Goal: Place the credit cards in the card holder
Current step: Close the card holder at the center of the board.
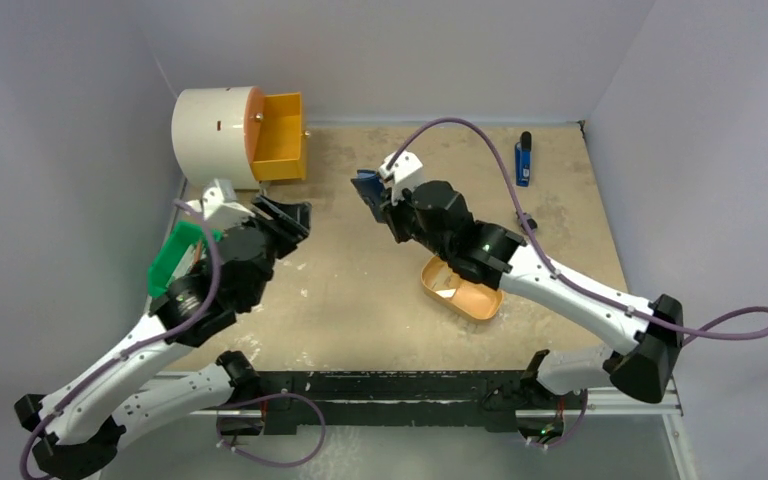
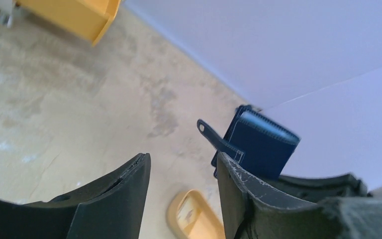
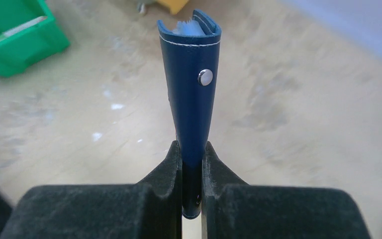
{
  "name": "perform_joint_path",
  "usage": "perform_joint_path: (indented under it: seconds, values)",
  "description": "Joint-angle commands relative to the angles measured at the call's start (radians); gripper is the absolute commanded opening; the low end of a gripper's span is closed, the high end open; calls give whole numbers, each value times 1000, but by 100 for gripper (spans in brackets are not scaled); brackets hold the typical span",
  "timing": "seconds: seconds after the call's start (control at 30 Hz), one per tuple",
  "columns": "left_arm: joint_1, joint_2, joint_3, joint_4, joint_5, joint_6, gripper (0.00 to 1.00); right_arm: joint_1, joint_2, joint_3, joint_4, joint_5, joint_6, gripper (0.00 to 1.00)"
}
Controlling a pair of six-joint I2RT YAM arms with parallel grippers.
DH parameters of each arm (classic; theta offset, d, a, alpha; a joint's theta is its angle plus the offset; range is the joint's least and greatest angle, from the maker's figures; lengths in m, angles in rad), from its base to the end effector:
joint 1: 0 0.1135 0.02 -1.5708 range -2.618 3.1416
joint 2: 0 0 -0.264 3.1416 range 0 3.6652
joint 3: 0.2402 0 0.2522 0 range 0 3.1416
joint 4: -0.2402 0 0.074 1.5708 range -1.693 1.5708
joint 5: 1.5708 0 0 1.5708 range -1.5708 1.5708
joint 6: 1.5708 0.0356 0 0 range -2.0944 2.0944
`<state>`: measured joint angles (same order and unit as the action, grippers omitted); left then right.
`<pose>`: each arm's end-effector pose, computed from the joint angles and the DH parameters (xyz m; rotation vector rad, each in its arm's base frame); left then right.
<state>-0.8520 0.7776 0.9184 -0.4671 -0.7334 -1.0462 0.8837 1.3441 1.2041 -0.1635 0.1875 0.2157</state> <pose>0.1240 -0.1056 0.3603 -0.6653 1.7364 -0.6443 0.2053 0.2398 0.3634 -0.5003 1.8434 0.5786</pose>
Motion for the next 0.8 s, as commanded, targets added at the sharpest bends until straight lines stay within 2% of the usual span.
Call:
perform_joint_path:
  seconds: [0.0,0.13,0.17,0.2,0.27,0.33,0.4,0.43,0.53,0.77]
  values:
    - [3,-5,149,-7,-9,146,52,124,-45,31,127,474,-648,0]
    - [4,18,240,103,170,203,55,155,-64,-119,548,592,-1135,0]
    - [3,25,257,122,213,204,55,164,-69,-181,767,597,-1294,0]
    - [4,33,271,135,248,201,56,172,-71,-228,911,589,-1432,0]
    - [3,44,294,154,305,180,56,189,-67,-295,1096,557,-1621,0]
    - [4,51,297,182,356,149,56,203,-66,-329,1211,530,-1739,0]
    - [4,55,277,229,413,111,57,220,-66,-363,1311,490,-1856,0]
    - [4,57,263,260,445,97,61,228,-67,-377,1347,473,-1907,0]
    - [3,82,247,302,513,81,66,248,-73,-373,1360,464,-1968,0]
    - [3,113,286,180,490,70,72,266,-82,-363,1369,466,-2008,0]
